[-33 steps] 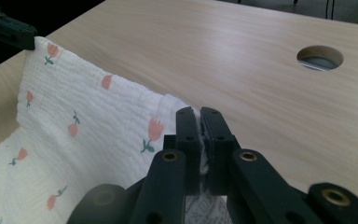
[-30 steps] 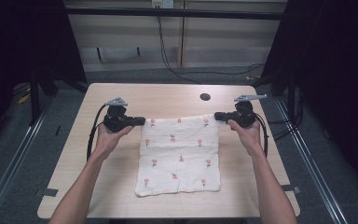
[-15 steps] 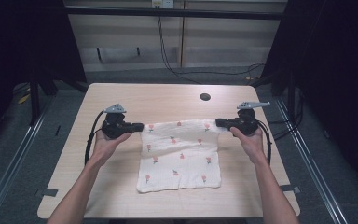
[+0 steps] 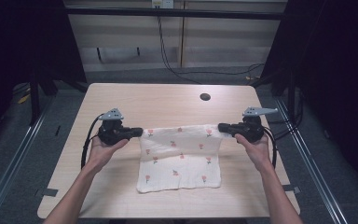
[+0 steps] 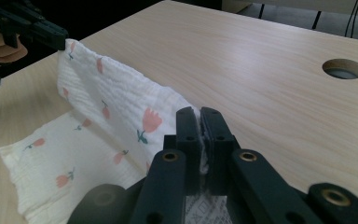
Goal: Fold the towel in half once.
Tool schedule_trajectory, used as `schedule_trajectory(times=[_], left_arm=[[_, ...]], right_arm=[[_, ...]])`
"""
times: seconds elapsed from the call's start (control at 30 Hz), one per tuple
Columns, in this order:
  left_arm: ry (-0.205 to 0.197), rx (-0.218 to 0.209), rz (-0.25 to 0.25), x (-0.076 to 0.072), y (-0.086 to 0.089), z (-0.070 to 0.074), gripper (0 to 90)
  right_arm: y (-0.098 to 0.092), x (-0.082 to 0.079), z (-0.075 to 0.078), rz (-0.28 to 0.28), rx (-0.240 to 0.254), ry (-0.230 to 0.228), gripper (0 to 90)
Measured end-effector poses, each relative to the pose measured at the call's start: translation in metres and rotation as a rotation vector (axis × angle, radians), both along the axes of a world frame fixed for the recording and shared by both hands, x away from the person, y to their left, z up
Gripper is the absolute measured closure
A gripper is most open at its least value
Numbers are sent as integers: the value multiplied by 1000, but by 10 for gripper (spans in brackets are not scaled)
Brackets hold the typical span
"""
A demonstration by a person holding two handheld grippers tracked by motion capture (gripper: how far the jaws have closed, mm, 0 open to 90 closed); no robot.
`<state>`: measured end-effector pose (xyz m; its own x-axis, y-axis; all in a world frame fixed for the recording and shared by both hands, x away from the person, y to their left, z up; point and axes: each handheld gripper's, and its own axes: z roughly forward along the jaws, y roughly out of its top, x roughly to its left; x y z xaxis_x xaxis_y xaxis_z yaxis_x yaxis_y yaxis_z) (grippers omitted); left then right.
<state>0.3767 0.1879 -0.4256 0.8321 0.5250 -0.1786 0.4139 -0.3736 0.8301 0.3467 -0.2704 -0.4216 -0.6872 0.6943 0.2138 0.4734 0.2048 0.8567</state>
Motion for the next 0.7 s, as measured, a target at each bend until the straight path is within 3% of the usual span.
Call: schedule_trajectory(times=[0.1,0.27,0.33,0.43,0.7], left_arm=[[-13,4,-18,-6,0,3,866],[-27,19,-46,-17,-2,5,866],[-35,48,-46,-19,-3,4,866],[-27,36,-54,-24,-3,1,866],[-12,75,-103,-46,-6,-10,865]], right_arm=[[-2,-6,-1,10,13,3,870],[-4,-20,-5,24,-6,10,870],[-5,-24,-6,28,-4,12,870],[-5,-30,-10,32,-15,24,869],[-3,-54,-20,68,-10,38,868]])
